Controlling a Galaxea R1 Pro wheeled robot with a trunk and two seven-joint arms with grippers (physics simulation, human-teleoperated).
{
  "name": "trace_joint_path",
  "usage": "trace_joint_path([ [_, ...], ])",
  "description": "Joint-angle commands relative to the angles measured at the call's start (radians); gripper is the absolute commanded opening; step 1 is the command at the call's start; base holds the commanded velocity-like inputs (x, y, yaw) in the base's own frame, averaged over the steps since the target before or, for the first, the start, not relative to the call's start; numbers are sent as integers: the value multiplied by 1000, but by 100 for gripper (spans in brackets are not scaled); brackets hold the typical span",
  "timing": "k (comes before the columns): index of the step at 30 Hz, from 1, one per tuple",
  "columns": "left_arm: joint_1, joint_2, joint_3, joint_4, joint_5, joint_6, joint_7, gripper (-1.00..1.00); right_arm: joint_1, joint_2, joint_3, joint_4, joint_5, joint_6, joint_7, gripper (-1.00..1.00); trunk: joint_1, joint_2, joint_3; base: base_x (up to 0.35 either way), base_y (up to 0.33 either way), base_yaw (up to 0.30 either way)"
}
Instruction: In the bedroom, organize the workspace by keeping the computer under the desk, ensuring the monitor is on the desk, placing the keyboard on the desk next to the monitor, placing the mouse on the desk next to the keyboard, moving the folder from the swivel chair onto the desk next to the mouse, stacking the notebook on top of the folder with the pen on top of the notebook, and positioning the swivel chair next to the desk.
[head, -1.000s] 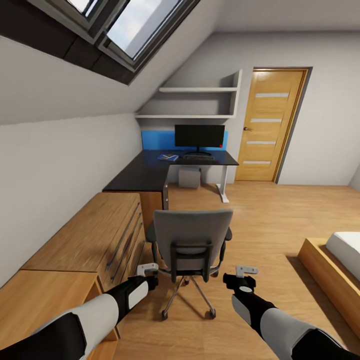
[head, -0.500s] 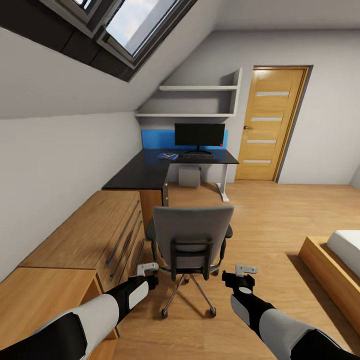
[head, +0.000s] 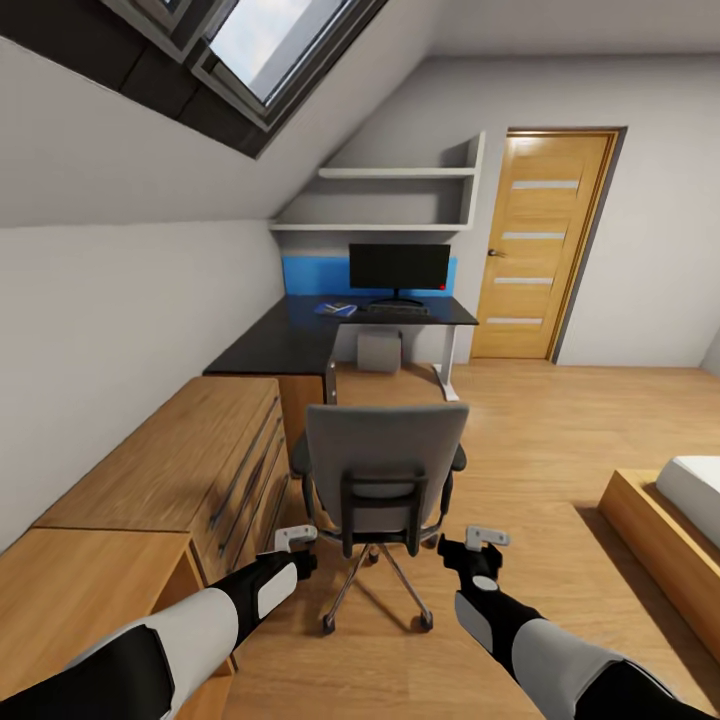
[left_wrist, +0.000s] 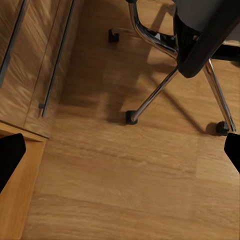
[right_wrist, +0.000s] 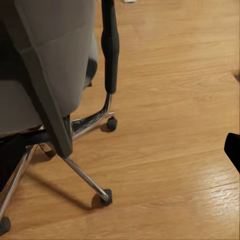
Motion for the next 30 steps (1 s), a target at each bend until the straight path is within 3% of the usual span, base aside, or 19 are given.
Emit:
trace_joint_path([
  [1,-1,1,-7,-2,5,4,6,100,0,3,9,1,-9,-17,-4,100,4,-8,-4,0,0,0],
  [10,-1,0,-8,-2,5,-78,8,100,2,9,7,2,-9,-41,-5,100,38,-71,-32,0,0,0],
  [22,-1,-2,-8,-2,5,-83,10,100,4,12,8,2,-9,-43,-3,100,84,-155,-70,0,0,0],
  [30,-1,-20,-7,-2,5,-83,9,100,7,13,8,2,-8,-43,-2,100,115,-211,-95,0,0,0],
])
